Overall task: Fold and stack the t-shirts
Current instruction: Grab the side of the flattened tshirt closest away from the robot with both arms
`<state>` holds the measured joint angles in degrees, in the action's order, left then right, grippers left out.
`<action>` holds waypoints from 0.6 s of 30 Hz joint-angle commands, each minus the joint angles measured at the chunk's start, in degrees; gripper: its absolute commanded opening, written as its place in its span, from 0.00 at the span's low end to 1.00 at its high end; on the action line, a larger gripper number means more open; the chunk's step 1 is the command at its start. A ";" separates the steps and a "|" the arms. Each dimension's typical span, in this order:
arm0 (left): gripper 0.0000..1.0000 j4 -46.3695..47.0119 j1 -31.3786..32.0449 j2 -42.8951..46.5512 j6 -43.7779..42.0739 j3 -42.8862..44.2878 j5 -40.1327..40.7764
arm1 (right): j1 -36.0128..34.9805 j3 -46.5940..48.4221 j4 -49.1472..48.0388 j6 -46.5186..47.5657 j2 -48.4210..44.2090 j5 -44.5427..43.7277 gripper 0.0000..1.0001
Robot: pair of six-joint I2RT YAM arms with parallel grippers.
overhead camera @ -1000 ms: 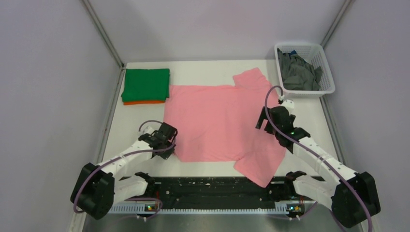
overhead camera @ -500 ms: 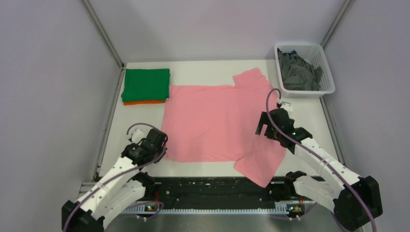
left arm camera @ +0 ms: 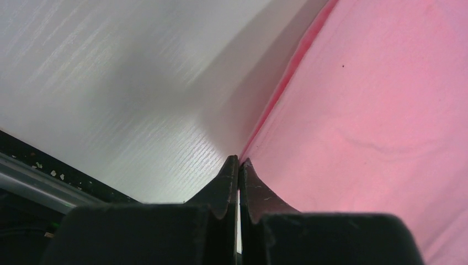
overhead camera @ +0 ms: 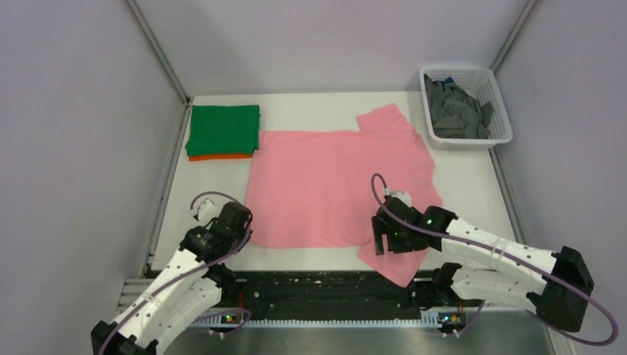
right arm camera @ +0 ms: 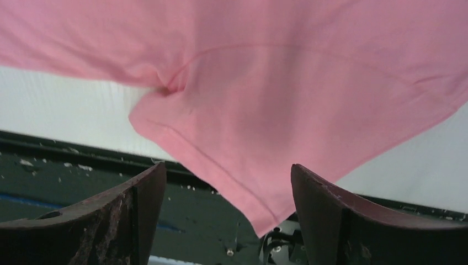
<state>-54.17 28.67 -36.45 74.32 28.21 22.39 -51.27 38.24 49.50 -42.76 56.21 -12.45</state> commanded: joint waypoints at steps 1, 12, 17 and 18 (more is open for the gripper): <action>0.00 1.25 0.14 -0.87 -1.50 1.05 0.69 | -5.45 -2.18 6.92 -3.77 3.23 6.69 0.80; 0.00 1.47 0.12 -1.73 -1.57 1.32 0.73 | -10.43 -9.88 2.81 -4.52 8.90 16.72 0.56; 0.00 1.62 0.16 -2.18 -1.64 1.58 0.73 | -10.42 -11.49 0.06 -5.09 11.14 15.80 0.27; 0.00 1.65 0.16 -2.18 -1.68 1.63 0.66 | -10.43 -11.40 0.26 -5.37 11.07 15.12 0.18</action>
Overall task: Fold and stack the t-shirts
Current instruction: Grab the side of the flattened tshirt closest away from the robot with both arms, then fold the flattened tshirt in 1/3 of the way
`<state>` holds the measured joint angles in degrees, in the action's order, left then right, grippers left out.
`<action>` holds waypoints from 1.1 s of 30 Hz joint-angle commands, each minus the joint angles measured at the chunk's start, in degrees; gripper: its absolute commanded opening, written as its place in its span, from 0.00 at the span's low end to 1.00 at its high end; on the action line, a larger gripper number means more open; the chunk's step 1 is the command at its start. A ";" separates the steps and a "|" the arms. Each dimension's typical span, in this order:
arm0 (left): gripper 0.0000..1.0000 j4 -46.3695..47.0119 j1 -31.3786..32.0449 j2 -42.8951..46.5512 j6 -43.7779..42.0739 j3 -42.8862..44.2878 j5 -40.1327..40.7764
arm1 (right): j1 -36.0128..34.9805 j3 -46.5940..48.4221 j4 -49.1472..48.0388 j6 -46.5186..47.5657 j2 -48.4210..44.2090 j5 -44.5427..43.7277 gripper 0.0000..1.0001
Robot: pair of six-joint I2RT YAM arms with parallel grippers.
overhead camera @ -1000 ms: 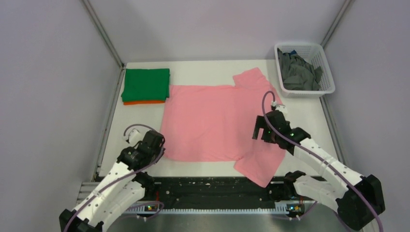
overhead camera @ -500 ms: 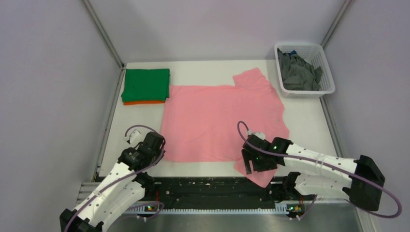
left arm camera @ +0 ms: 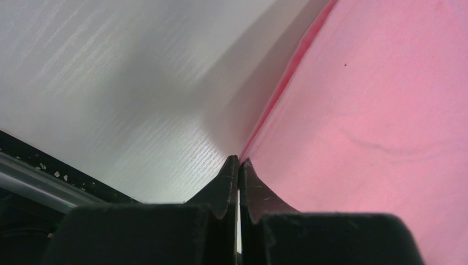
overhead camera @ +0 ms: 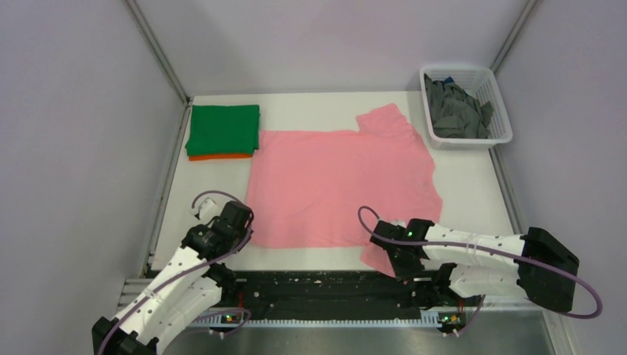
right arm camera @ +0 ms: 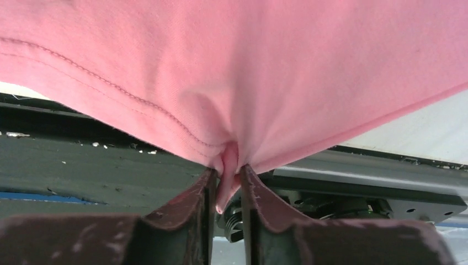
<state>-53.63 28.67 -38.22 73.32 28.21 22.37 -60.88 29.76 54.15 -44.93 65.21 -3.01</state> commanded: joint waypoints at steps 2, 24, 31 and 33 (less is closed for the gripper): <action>0.00 1.00 0.16 -0.45 -0.70 1.80 0.60 | -0.73 -1.74 -2.97 -3.61 1.37 3.67 0.00; 0.00 10.82 -3.35 -12.23 -7.31 11.03 2.57 | 23.05 22.76 -5.26 10.34 -8.72 -19.36 0.00; 0.00 14.71 -9.43 -16.45 -11.41 13.71 -0.27 | 33.10 25.13 -13.38 15.02 -5.10 -14.29 0.00; 0.00 15.46 -10.48 -18.03 -12.50 14.89 -0.79 | 34.58 25.99 -14.95 16.26 -3.35 -13.58 0.00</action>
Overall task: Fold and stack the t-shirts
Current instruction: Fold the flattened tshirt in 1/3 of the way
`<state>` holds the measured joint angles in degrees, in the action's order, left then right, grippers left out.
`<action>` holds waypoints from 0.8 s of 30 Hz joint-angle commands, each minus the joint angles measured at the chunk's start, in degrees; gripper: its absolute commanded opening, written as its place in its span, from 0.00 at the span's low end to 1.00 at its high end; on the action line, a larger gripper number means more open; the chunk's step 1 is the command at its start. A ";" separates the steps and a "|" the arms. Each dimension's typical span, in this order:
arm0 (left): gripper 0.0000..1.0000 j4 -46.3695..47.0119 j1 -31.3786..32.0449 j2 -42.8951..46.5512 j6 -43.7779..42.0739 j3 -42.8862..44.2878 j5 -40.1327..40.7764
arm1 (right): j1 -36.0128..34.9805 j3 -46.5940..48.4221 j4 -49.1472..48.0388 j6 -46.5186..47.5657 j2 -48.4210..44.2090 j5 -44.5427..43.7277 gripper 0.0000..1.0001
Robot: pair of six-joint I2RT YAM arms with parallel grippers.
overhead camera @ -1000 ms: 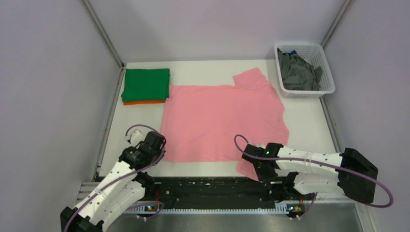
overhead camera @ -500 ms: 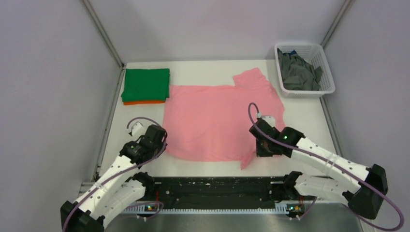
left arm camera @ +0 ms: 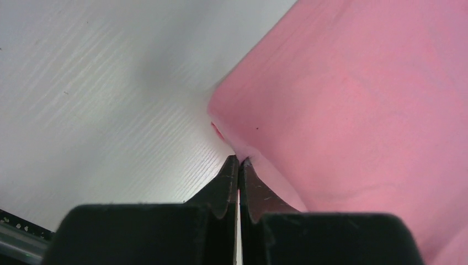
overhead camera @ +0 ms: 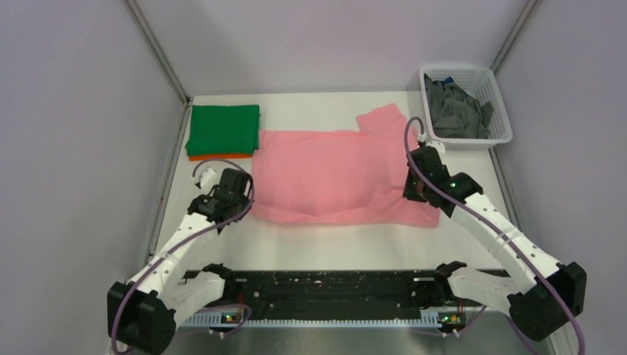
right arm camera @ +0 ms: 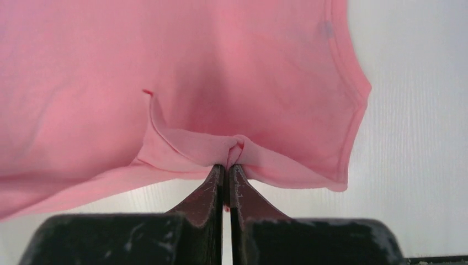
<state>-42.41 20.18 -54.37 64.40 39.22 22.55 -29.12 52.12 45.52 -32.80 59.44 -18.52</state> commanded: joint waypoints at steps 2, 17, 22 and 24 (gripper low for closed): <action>0.00 4.62 -2.75 -3.55 -4.50 5.23 -0.95 | 4.13 4.34 -7.61 5.06 3.76 2.10 0.00; 0.00 7.63 -8.47 -20.71 -8.57 15.03 -5.04 | 12.58 8.14 -15.15 12.40 12.06 7.28 0.00; 0.00 8.16 -10.56 -28.28 -9.03 19.22 -7.14 | 13.41 7.85 -19.74 15.60 15.23 9.20 0.00; 0.10 8.42 -11.41 -31.70 -8.82 21.04 -6.96 | 13.82 7.92 -21.83 16.73 17.52 9.22 0.00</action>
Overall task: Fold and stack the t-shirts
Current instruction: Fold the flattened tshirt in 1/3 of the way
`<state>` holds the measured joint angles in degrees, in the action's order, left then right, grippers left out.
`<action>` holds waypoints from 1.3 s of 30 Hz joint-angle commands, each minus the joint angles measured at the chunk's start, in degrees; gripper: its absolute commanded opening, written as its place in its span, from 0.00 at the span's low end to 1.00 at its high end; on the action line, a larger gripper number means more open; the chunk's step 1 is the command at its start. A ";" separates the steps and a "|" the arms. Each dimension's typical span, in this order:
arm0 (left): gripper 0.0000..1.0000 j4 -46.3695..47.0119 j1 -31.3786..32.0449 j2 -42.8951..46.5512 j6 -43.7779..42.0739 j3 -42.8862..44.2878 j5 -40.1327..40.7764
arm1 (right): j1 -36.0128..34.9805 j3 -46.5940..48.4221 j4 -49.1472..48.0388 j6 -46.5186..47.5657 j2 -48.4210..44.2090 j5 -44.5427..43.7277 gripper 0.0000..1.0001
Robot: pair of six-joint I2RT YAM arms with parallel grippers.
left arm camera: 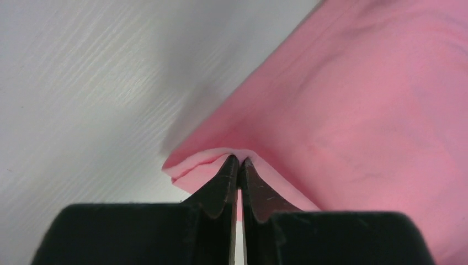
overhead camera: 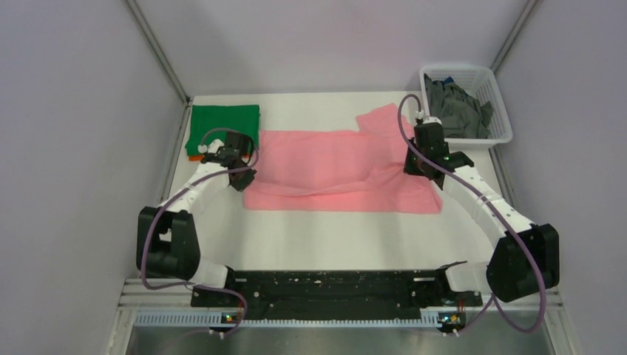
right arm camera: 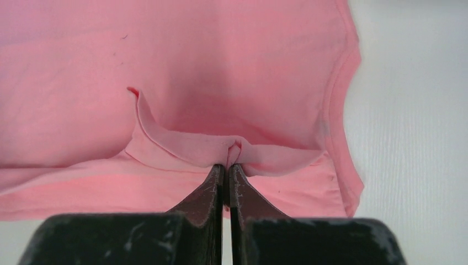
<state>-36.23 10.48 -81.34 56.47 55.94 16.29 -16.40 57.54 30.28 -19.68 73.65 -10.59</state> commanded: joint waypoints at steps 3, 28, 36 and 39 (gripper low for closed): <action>0.21 3.21 -3.88 -10.99 -0.72 8.49 -0.15 | 4.21 3.25 -12.46 4.29 8.43 1.77 0.00; 0.99 8.22 1.12 -18.71 -7.67 10.19 -23.02 | 4.11 -9.85 -25.40 -2.22 11.29 19.35 0.99; 0.99 9.10 2.03 -17.75 -7.41 3.28 -23.08 | 3.02 -19.53 -23.61 -9.02 9.99 16.53 0.99; 0.99 9.92 2.94 -14.07 -6.81 -2.66 -22.71 | 0.19 -25.53 -20.64 -10.81 3.84 15.30 0.99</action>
<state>-25.63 11.94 -98.70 49.56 60.45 -6.63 -13.10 38.65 4.25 -26.35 83.20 6.07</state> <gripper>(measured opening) 0.986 0.985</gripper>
